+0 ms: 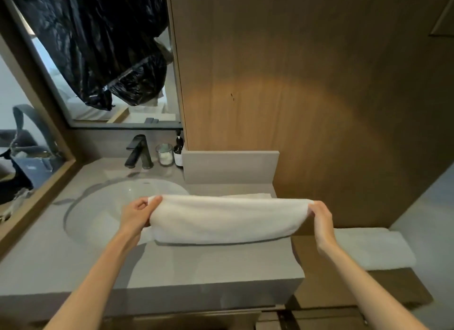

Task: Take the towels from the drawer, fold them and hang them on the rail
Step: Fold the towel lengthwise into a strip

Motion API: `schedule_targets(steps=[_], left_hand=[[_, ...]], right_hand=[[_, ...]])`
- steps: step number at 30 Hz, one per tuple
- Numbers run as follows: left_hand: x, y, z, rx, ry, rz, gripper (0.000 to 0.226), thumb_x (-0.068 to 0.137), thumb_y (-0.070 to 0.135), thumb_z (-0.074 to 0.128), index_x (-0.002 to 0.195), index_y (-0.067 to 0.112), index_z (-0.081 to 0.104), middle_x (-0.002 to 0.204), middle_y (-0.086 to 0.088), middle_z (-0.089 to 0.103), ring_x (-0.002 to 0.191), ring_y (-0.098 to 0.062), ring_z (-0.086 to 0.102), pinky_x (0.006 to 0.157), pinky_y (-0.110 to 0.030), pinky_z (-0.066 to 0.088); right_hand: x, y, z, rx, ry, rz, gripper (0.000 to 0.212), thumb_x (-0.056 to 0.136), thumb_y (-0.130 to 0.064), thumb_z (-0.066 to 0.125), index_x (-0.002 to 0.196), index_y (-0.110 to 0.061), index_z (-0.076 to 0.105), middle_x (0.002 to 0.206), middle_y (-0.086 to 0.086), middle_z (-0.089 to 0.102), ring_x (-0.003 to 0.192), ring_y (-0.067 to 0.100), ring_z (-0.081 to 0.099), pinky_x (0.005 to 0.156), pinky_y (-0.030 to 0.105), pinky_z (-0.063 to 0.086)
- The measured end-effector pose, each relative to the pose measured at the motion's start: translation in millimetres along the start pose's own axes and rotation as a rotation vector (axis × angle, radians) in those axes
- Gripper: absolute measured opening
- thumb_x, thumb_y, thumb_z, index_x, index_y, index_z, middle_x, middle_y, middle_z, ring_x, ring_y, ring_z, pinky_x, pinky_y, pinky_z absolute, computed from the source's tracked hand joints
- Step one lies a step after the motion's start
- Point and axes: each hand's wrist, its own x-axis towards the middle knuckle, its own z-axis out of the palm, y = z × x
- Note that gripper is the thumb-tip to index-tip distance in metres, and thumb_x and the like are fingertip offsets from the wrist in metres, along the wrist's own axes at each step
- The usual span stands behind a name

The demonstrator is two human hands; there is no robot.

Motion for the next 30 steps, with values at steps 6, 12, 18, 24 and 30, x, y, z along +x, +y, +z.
schedule_targets(steps=[6, 12, 18, 24, 30], left_hand=[[-18, -39, 0, 0.081, 0.055, -0.05, 0.027, 0.08, 0.029, 0.077, 0.074, 0.003, 0.068, 0.067, -0.005, 0.063, 0.063, -0.017, 0.052, 0.057, -0.024, 0.042], [-8, -59, 6, 0.192, 0.059, -0.073, 0.037, 0.081, 0.024, 0.076, 0.058, 0.011, 0.05, 0.056, 0.001, 0.046, 0.059, -0.016, 0.043, 0.052, -0.014, 0.034], [5, -64, 25, 0.303, 0.085, -0.079, 0.036, 0.091, 0.032, 0.063, 0.067, 0.016, 0.043, 0.067, 0.0, 0.047, 0.065, -0.019, 0.046, 0.058, -0.03, 0.034], [16, -88, 35, 0.44, 0.051, -0.123, 0.029, 0.096, 0.034, 0.054, 0.085, 0.008, 0.046, 0.081, -0.008, 0.055, 0.082, -0.03, 0.051, 0.072, -0.035, 0.035], [13, -94, 43, 0.574, 0.037, -0.015, 0.028, 0.098, 0.03, 0.049, 0.086, 0.006, 0.043, 0.07, -0.005, 0.054, 0.065, -0.023, 0.05, 0.055, -0.035, 0.034]], right_hand=[[-26, 33, 3, -0.143, -0.075, 0.05, 0.013, 0.103, -0.019, 0.041, 0.105, -0.01, 0.05, 0.094, 0.003, 0.056, 0.084, 0.011, 0.053, 0.065, 0.025, 0.04], [-21, 59, 15, -0.311, -0.103, 0.081, 0.019, 0.104, -0.025, 0.039, 0.107, -0.007, 0.045, 0.095, 0.006, 0.055, 0.086, 0.016, 0.053, 0.078, 0.039, 0.046], [-1, 65, 30, -0.447, -0.125, 0.079, 0.019, 0.104, -0.03, 0.037, 0.104, -0.012, 0.045, 0.088, 0.003, 0.054, 0.08, 0.017, 0.052, 0.074, 0.038, 0.043], [19, 87, 46, -0.613, -0.142, 0.102, 0.022, 0.104, -0.03, 0.035, 0.102, -0.012, 0.047, 0.083, 0.006, 0.057, 0.072, 0.02, 0.053, 0.063, 0.033, 0.039], [16, 101, 43, -0.763, -0.187, 0.023, 0.013, 0.103, -0.03, 0.035, 0.105, -0.019, 0.043, 0.077, 0.001, 0.058, 0.064, 0.018, 0.058, 0.051, 0.028, 0.042]])
